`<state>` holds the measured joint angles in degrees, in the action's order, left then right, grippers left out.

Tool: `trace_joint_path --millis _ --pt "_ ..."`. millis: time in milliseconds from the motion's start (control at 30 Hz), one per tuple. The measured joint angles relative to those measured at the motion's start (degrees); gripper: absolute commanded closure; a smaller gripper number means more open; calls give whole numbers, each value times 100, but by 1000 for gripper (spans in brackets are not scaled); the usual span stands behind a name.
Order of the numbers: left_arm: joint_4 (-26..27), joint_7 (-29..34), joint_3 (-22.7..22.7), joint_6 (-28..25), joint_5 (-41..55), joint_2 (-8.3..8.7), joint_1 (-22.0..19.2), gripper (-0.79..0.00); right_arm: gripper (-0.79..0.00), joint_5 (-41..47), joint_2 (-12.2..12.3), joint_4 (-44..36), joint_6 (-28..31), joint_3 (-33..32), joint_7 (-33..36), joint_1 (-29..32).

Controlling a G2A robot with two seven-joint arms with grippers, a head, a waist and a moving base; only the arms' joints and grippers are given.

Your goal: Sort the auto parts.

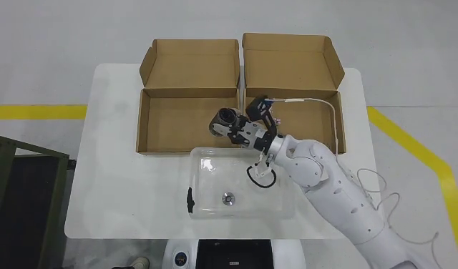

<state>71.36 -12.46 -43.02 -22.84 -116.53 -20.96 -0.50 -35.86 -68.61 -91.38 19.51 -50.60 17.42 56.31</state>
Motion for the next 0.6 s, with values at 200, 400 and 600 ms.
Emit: trace_joint_path --millis 200,400,600 --pt "0 0 0 0 0 0 0 -785 0 -360 -137 346 -52 296 -56 -349" --pt "0 0 0 0 0 0 0 -785 0 -701 -262 647 -134 491 -138 -639" --pt "0 0 0 0 0 0 0 -785 0 -981 -361 961 -157 589 -64 -937"
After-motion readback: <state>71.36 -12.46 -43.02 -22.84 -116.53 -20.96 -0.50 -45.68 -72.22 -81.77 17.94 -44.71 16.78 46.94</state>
